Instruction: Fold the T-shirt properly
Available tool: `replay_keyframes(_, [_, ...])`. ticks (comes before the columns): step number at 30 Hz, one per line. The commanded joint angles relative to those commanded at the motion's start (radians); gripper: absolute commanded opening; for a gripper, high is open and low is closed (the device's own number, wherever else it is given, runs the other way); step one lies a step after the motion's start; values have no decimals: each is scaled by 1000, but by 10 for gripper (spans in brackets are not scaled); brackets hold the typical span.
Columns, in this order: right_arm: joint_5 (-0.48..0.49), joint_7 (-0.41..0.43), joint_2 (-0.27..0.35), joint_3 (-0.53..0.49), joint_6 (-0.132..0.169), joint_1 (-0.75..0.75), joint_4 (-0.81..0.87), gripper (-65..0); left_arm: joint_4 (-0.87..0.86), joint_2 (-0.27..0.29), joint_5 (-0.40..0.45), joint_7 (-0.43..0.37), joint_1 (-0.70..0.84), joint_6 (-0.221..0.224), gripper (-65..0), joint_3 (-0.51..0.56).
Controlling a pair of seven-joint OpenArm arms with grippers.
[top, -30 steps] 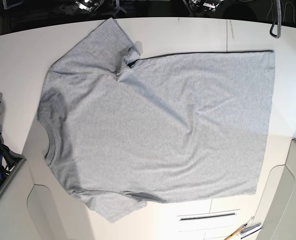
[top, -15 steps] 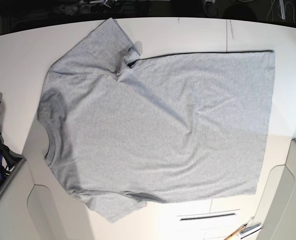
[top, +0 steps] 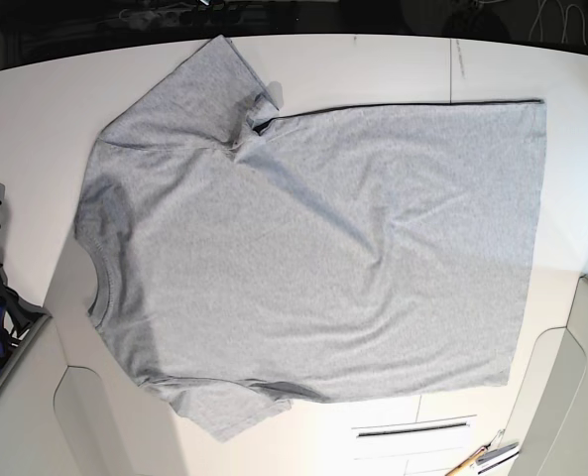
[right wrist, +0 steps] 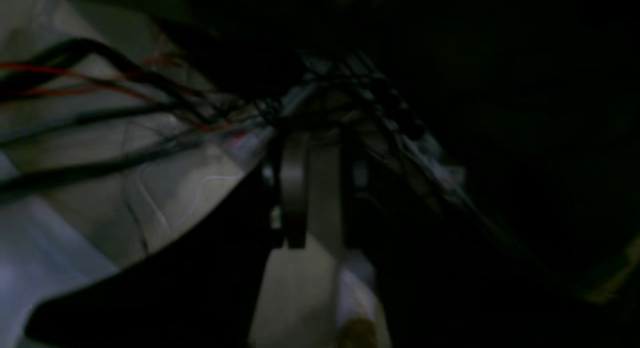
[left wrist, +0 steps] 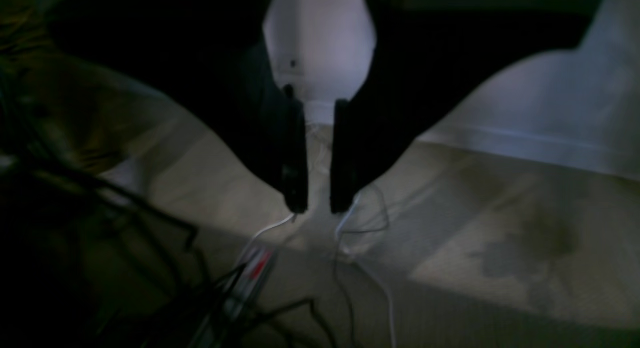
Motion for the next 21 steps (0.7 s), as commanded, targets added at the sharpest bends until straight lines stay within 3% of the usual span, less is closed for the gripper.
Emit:
replay_keyframes(3, [42,0,21,60,16,-72,114,-535,86,0,0,0,53,0,-533,-44])
replay_keyframes(14, [156,-32,76,257,188,-259,505,-535,389,0,-122,78,187,1,-533,-179])
replay_keyframes(21, [282,-90,76,351,244,-289,655,-535,509,0,-157,93,251,-7,-533,-312])
